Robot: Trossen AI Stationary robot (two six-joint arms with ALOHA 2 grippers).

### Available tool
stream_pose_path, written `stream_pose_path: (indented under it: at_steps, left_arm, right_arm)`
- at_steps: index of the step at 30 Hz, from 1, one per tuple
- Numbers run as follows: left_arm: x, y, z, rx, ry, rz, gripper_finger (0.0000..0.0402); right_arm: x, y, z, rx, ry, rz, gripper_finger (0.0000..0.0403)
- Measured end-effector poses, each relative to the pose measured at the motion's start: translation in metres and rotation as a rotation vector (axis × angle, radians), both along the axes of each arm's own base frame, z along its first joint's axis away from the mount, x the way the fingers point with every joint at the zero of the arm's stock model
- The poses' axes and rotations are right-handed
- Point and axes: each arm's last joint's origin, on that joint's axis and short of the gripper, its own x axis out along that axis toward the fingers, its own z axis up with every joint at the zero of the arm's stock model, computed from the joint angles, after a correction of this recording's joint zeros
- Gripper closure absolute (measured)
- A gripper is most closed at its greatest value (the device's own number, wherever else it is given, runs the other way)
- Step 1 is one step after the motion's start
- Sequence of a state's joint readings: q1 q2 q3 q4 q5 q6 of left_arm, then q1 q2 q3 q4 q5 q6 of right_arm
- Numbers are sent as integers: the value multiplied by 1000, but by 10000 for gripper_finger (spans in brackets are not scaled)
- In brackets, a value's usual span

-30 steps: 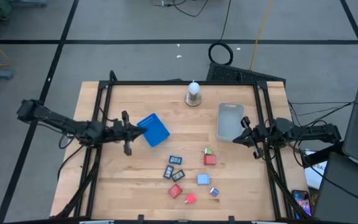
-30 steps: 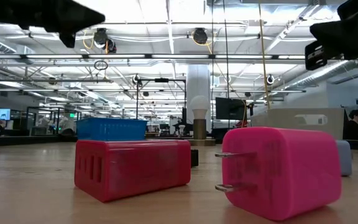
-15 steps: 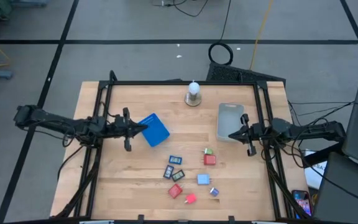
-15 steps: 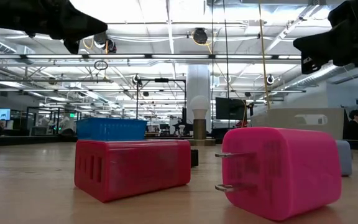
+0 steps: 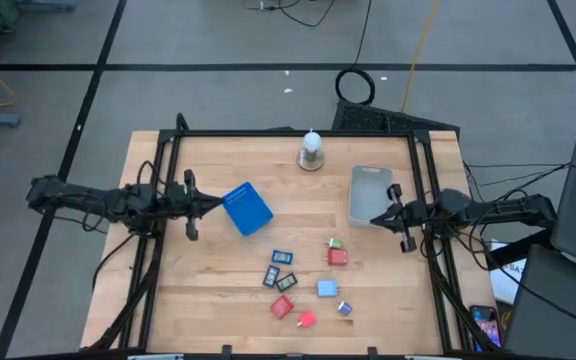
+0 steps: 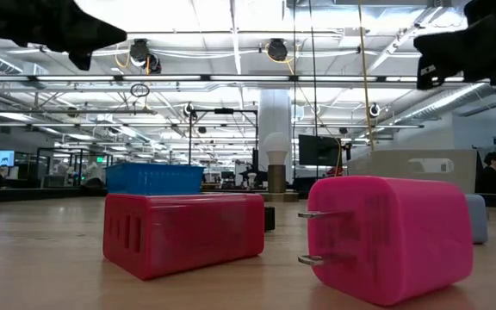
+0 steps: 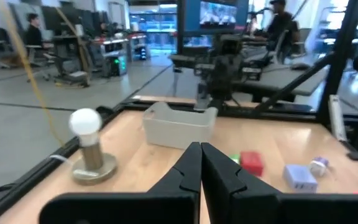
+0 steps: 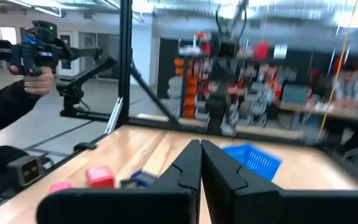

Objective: Pick & Place Office items
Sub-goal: Put the top red charger adapter into the gray bin

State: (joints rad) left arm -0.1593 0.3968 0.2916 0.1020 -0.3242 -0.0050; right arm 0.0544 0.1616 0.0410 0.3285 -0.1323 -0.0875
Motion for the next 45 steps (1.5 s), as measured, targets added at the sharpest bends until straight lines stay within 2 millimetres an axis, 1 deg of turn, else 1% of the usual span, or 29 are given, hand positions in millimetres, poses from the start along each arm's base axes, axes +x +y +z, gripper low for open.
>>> stream_pose_path:
  at_steps: [3, 6, 9, 13, 16, 18, 20, 22, 25, 28, 29, 34, 36, 38, 40, 42, 45]
  left_arm:
    - [-6, 2, 4, -5, -38, 45, 399]
    - [-10, 3, 10, 11, -60, 53, 397]
    - [-11, 3, 13, 15, -32, 52, 399]
    - [-11, 3, 13, -36, -34, 51, 396]
    - [-11, 3, 20, -101, -109, 38, 399]
    - [-9, 2, 24, -128, -146, 16, 399]
    - [-8, 1, 24, -104, -141, -19, 395]
    - [-7, 0, 23, -50, -121, -39, 394]
    - [-7, 1, 16, -6, -51, -13, 399]
    - [-7, 2, 9, 8, 23, 30, 395]
    - [-7, 2, 7, 12, 46, 42, 394]
    - [-8, 3, 1, 22, 105, 49, 399]
    - [-8, 3, 0, 24, 119, 45, 395]
    - [-8, 3, -1, 27, 132, 44, 389]
    - [-8, 3, -3, 30, 149, 45, 386]
    - [-8, 3, -4, 33, 165, 44, 386]
    - [-9, 3, -6, 31, 177, 44, 386]
  right_arm:
    - [-1, 0, 3, -82, -49, -15, 402]
    - [-1, 0, 5, -108, -73, -22, 402]
    - [-1, 0, 5, -113, -77, -19, 402]
    - [-1, 3, 1, -203, -62, 74, 402]
    - [-1, 5, -1, -248, -58, 152, 402]
    - [-1, 6, -4, -230, -22, 178, 402]
    - [-1, 6, -6, -178, 13, 180, 402]
    - [0, 4, -7, -126, 42, 126, 402]
    - [5, 0, -10, -79, 100, -9, 403]
    - [13, 0, -21, -63, 238, -78, 403]
    - [16, 0, -21, -66, 293, -96, 403]
    - [38, 11, -3, -92, 433, -173, 403]
    - [48, 20, 2, -116, 514, -155, 403]
    - [58, 30, 12, -131, 567, -155, 403]
    - [67, 41, 20, -143, 630, -194, 403]
    - [75, 49, 23, -146, 711, -252, 403]
    - [87, 62, 32, -117, 801, -265, 394]
